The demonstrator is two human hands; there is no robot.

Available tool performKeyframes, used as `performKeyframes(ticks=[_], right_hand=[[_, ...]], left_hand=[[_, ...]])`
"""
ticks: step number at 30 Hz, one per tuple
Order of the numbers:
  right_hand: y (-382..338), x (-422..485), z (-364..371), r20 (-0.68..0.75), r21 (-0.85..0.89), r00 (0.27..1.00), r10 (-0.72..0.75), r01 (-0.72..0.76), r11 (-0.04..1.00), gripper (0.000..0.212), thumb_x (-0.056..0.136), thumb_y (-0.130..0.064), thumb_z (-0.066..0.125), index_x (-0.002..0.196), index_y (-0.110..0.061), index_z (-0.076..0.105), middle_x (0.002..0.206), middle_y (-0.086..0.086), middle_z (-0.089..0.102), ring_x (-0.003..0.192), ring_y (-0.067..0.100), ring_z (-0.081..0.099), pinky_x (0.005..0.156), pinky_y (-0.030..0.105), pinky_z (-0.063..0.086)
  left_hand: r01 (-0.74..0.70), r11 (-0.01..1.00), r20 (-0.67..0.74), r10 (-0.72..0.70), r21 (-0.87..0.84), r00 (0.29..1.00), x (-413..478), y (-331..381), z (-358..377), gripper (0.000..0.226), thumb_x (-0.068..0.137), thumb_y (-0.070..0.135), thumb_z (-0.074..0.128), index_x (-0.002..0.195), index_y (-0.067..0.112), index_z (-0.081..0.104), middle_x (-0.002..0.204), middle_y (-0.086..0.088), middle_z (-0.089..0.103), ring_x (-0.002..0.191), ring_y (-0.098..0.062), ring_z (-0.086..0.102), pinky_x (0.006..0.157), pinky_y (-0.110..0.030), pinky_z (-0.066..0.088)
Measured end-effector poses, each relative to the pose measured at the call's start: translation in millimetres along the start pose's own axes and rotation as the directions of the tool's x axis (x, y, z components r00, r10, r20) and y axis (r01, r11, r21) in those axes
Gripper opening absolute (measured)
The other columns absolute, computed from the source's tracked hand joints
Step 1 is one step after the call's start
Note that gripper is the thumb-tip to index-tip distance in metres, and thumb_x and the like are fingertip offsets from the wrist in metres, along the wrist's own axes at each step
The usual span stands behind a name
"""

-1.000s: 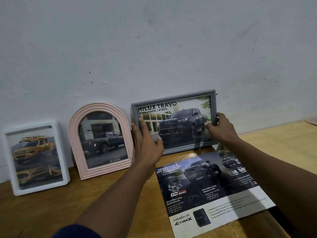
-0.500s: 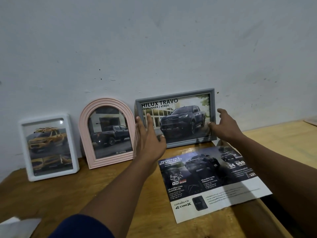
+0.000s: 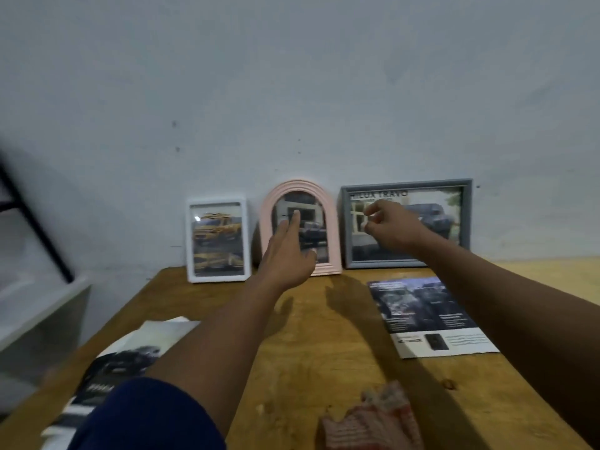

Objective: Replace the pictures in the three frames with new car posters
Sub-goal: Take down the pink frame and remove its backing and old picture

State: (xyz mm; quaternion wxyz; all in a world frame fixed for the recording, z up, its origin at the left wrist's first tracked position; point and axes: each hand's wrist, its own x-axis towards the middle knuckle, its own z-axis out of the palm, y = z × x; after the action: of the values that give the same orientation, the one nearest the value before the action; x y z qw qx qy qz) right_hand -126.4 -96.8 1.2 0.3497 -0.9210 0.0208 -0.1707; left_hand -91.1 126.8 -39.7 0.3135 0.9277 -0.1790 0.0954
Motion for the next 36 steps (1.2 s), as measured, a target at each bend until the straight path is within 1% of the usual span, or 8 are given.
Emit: performKeyframes(ticks=[3,7,9,11,15,20,29,36], right_hand=[[-52,-5,46,0.123,0.014,0.988,-0.091,0.09,0.996,0.036,0.094,-0.024,0.063,0.128,-0.012,0.058,0.115,0.009,0.065,0.092,0.021,0.061,0.076,0.028,0.045],[-101,-13,112,0.229,-0.005,0.961,-0.158,0.163,0.987,0.036,0.093,-0.029,0.063,0.125,-0.013,0.058,0.116,0.009,0.065,0.097,0.022,0.058,0.079,0.03,0.045],[-117,-17,143,0.268,-0.002,0.949,-0.165,0.171,0.985,0.038,0.093,-0.028,0.063,0.127,-0.013,0.055,0.117,0.01,0.063,0.097,0.023,0.059,0.081,0.036,0.052],[-125,-18,168,0.267,-0.033,0.95,-0.161,0.176,0.984,0.041,0.093,-0.029,0.064,0.129,-0.012,0.054,0.121,0.011,0.061,0.102,0.026,0.06,0.086,0.042,0.054],[-115,-2,181,0.176,-0.024,0.98,-0.089,0.095,0.995,0.052,0.089,-0.027,0.067,0.136,-0.012,0.052,0.131,0.011,0.058,0.115,0.029,0.057,0.091,0.042,0.053],[-66,34,154,-0.051,0.028,0.992,0.117,-0.116,0.993,0.049,0.088,-0.032,0.065,0.129,-0.014,0.046,0.127,0.015,0.052,0.106,0.036,0.058,0.089,0.052,0.054],[-10,77,145,-0.105,0.171,0.964,0.244,-0.225,0.959,0.037,0.095,-0.019,0.062,0.126,-0.013,0.041,0.108,0.008,0.055,0.095,0.027,0.059,0.069,0.035,0.052],[-2,80,154,-0.163,0.274,0.96,0.229,-0.179,0.945,0.03,0.094,-0.018,0.063,0.114,-0.018,0.041,0.108,0.007,0.056,0.091,0.022,0.06,0.064,0.03,0.052]], left_hand=[[0.058,0.998,-0.052,-0.058,-0.001,0.997,-31,-41,-41,0.081,0.094,0.033,0.063,0.16,0.024,0.018,0.161,-0.005,0.03,0.147,-0.031,0.031,0.116,-0.049,0.037],[0.226,0.974,-0.046,-0.225,0.016,0.973,-73,-99,-85,0.081,0.095,0.029,0.065,0.161,0.026,0.019,0.161,-0.009,0.035,0.141,-0.027,0.041,0.112,-0.036,0.042],[0.246,0.969,-0.064,-0.247,-0.02,0.967,-91,-126,-104,0.06,0.094,0.021,0.065,0.149,0.024,0.041,0.139,-0.003,0.059,0.105,-0.008,0.06,0.077,-0.007,0.048],[0.261,0.963,-0.071,-0.265,-0.068,0.962,-101,-145,-113,0.049,0.095,0.013,0.065,0.14,0.024,0.049,0.121,0.008,0.059,0.094,-0.004,0.056,0.058,-0.004,0.037],[0.256,0.965,-0.106,-0.261,-0.054,0.96,-93,-166,-109,0.054,0.094,0.018,0.068,0.145,0.02,0.049,0.131,0.003,0.061,0.111,-0.016,0.059,0.071,-0.011,0.041],[0.262,0.955,-0.043,-0.271,-0.14,0.962,-43,-155,-69,0.074,0.098,0.024,0.065,0.16,0.021,0.025,0.161,-0.003,0.036,0.145,-0.024,0.037,0.112,-0.035,0.037],[0.319,0.82,0.086,-0.317,-0.476,0.944,57,-141,8,0.08,0.088,0.037,0.067,0.154,0.047,0.023,0.158,-0.002,0.04,0.141,-0.031,0.042,0.112,-0.058,0.041],[0.304,0.826,0.004,-0.344,-0.475,0.939,67,-133,17,0.055,0.096,0.027,0.065,0.145,0.025,0.04,0.133,-0.004,0.057,0.12,-0.029,0.056,0.103,-0.052,0.051]])
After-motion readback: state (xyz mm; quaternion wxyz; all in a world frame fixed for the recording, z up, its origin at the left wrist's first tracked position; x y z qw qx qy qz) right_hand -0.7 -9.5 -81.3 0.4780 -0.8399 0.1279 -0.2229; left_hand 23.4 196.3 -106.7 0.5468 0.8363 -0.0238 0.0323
